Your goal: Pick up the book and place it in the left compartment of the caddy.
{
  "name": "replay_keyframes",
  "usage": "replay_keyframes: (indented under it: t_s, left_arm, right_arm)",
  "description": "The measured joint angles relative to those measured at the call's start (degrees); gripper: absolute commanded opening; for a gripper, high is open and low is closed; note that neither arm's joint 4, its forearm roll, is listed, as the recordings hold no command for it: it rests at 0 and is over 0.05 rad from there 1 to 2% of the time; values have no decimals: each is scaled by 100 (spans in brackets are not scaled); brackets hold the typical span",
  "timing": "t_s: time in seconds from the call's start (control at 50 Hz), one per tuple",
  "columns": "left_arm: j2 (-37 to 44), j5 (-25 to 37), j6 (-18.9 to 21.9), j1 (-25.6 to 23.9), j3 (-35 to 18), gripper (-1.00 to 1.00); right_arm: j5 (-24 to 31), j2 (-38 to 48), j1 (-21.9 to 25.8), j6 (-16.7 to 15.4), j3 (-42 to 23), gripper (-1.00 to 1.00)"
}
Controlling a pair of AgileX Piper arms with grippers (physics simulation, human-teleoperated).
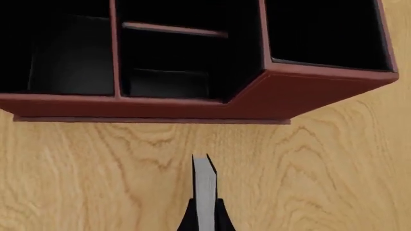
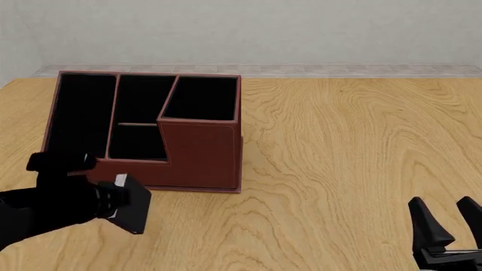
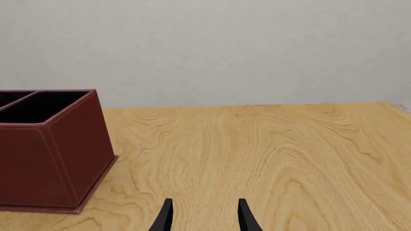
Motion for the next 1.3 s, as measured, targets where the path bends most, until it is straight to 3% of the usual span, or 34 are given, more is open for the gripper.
replay_keyframes:
  t_s: [0.14,0.38,0.62,1.3]
  left_arm:
    - [-417,179,145,21,-170,-100]
    - [-1211,641,35,-164,-554,-100]
    - [-1652,943,46,-29,-1028,-100]
    - [-1156,1308,1209,1049,-2972,-100]
  right_arm:
    - [13,-28,3,1,0,100]
    - [2,-14,70,-34,0,100]
    - [-2,2,104,-86,0,100]
    - [-96,116,88,-73,0,100]
